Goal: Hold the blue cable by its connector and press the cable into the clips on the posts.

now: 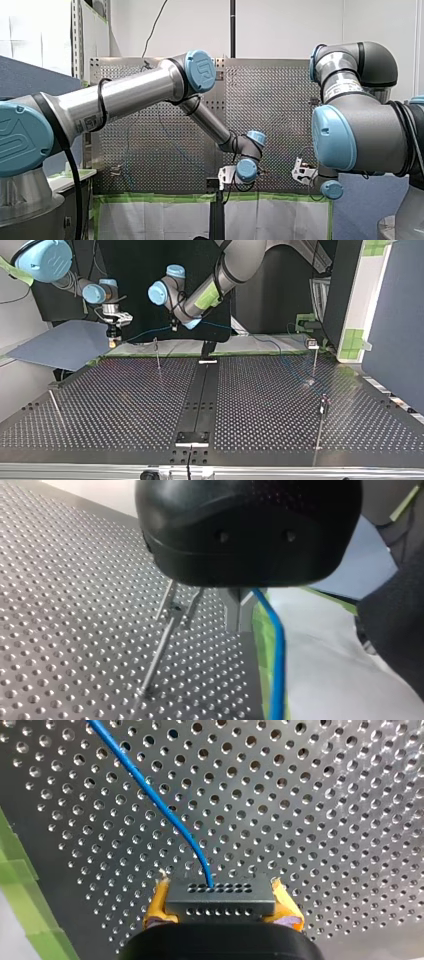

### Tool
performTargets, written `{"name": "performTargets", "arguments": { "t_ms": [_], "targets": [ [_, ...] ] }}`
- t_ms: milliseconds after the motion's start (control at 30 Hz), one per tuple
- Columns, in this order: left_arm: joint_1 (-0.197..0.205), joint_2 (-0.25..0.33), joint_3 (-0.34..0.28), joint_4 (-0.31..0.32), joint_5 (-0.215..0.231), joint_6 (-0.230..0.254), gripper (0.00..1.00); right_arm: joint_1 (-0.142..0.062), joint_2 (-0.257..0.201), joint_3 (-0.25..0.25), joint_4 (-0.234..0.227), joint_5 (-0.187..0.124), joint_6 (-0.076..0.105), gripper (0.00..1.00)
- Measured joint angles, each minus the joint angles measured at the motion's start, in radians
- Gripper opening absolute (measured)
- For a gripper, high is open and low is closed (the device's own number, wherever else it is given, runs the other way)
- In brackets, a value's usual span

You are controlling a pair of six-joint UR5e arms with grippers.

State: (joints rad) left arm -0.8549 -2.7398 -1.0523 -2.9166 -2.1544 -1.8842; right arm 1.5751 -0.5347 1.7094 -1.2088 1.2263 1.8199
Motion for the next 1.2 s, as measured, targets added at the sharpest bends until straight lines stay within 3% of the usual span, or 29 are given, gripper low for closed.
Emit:
{"name": "performTargets", "arguments": {
  "t_ms": [667, 900, 1200],
  "targets": [
    [0.024, -0.066, 0.101, 0.185, 0.04, 0.002, 0.02, 0.004, 0.002, -0.028, 0.008, 0.004, 0.004, 0.0],
    [0.03, -0.093, 0.117, 0.238, 0.053, 0.002, 0.02, 0.009, 0.016, -0.046, 0.008, 0.002, 0.017, 0.0],
    [0.038, -0.097, 0.112, 0.311, 0.062, 0.003, 0.02, 0.005, 0.062, -0.07, 0.015, 0.024, 0.002, 0.0]
  ]
}}
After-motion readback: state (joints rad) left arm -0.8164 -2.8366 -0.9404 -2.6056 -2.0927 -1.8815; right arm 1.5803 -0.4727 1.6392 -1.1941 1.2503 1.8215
